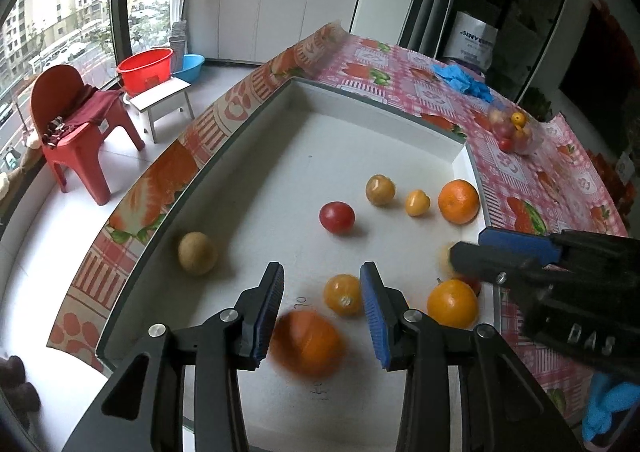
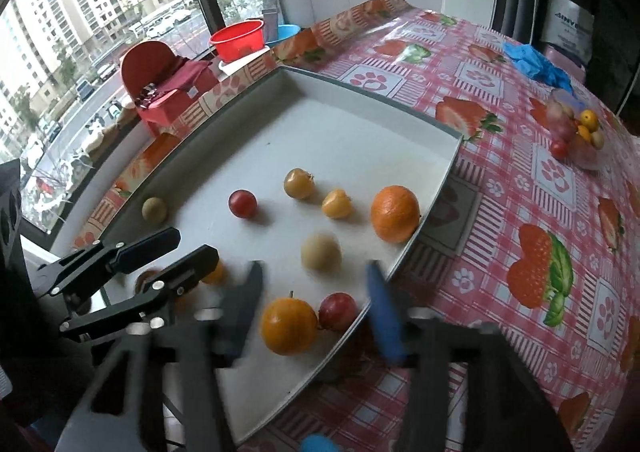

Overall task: Organize fruits
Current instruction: 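Open both grippers to drop the mandarin and kiwi into the tray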

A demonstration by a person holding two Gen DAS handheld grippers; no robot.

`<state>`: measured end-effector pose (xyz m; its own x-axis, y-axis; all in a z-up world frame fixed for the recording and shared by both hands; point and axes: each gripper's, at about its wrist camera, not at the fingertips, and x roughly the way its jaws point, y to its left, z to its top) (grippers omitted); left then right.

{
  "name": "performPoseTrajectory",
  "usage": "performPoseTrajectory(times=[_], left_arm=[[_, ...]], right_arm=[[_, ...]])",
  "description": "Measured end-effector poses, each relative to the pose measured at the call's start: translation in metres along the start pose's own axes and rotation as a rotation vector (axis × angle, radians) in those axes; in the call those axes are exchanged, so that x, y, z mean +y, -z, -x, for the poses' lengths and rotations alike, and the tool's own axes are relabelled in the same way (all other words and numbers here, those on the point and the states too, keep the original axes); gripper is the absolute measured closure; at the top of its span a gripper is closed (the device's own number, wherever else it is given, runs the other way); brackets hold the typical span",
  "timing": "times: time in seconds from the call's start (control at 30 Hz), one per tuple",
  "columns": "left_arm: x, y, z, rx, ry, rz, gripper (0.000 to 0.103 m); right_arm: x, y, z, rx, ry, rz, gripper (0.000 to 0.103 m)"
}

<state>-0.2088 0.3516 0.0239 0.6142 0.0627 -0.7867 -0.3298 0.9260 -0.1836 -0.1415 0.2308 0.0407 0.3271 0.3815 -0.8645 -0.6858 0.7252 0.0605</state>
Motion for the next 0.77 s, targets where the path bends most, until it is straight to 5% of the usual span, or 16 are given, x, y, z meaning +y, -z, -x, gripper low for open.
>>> performPoseTrajectory(times=[0.1, 0.27, 0.37, 0.6, 0.77], left_arm=[[-0.001, -0.001, 0.0, 0.003, -0.017, -0.004, 0.055], [0.005, -0.003, 0.006, -0.035, -0.065, 0.027, 0.013], [0.007, -0.005, 0.008, -0.034, -0.071, 0.041, 0.002], [0.007, -0.008, 0.004, 0.008, -0.108, 0.058, 0.001], [0.006, -0.002, 0.006, -0.003, -0.13, 0.027, 0.001]], right_arm=[[-0.006, 0.0, 0.005, -0.006, 0.008, -0.007, 0.034], [-0.02, 0.0, 0.015, -0.024, 0.022, -0.041, 0.023], [-0.022, 0.0, 0.017, -0.024, 0.045, -0.042, 0.02], [-0.013, 0.0, 0.018, -0.021, 0.073, -0.001, 0.002], [-0.009, 0.0, 0.019, -0.025, 0.087, 0.03, 0.0]])
